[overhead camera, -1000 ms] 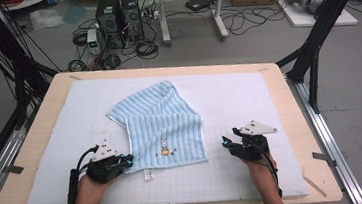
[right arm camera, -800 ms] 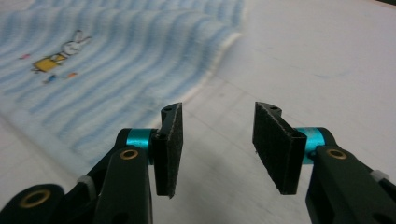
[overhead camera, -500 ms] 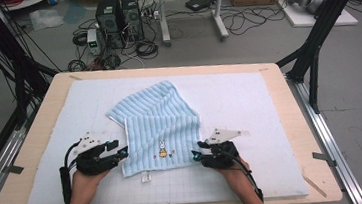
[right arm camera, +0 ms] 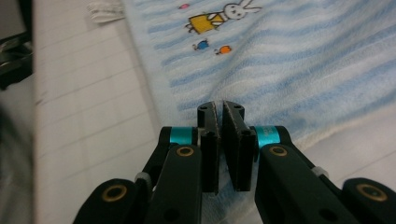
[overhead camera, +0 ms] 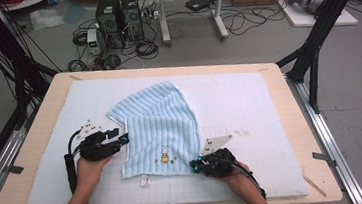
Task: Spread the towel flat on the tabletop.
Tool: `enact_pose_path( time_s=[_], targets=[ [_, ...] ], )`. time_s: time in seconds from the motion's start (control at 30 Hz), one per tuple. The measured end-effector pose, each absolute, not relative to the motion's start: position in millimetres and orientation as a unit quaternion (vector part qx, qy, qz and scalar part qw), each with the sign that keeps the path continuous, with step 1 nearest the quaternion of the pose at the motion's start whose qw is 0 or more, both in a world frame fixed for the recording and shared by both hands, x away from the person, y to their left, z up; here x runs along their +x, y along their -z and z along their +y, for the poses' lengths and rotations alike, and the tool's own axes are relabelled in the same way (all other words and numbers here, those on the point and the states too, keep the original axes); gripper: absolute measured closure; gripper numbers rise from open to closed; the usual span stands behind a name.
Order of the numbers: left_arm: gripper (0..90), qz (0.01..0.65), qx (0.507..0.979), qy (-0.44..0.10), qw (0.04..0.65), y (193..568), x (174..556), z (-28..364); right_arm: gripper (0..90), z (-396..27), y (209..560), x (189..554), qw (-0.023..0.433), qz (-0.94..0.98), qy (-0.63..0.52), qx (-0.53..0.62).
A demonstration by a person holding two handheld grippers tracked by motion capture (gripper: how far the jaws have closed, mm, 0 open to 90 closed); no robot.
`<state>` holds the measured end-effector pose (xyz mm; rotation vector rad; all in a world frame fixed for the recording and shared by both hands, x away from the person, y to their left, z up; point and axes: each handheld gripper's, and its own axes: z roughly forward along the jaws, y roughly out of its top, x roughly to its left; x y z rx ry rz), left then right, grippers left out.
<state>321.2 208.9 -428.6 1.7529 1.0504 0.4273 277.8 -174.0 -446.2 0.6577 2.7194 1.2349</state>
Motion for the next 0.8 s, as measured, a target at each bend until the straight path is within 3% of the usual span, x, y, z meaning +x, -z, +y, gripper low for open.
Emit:
enact_pose_path(
  time_s=[0.4, 0.53, 0.63, 0.8],
  targets=[
    [50.2, 0.441, 0.718, -0.183, 0.507, 428.0, 321.8, 214.6, 84.9, -202.4, 443.6, 238.6, -0.020, 0.900, -0.401, 0.168],
    [50.0, 0.440, 0.718, -0.184, 0.506, 428.5, 322.7, 215.3, 72.1, -208.1, 438.9, 241.5, -0.001, 0.881, -0.432, 0.190],
    [49.2, 0.443, 0.716, -0.185, 0.507, 428.7, 322.8, 215.2, 62.1, -207.9, 432.2, 256.9, 0.049, 0.851, -0.465, 0.238],
    [48.3, 0.442, 0.716, -0.188, 0.506, 429.4, 322.7, 216.8, 53.5, -200.2, 434.0, 276.7, 0.105, 0.836, -0.455, 0.289]
  ],
)
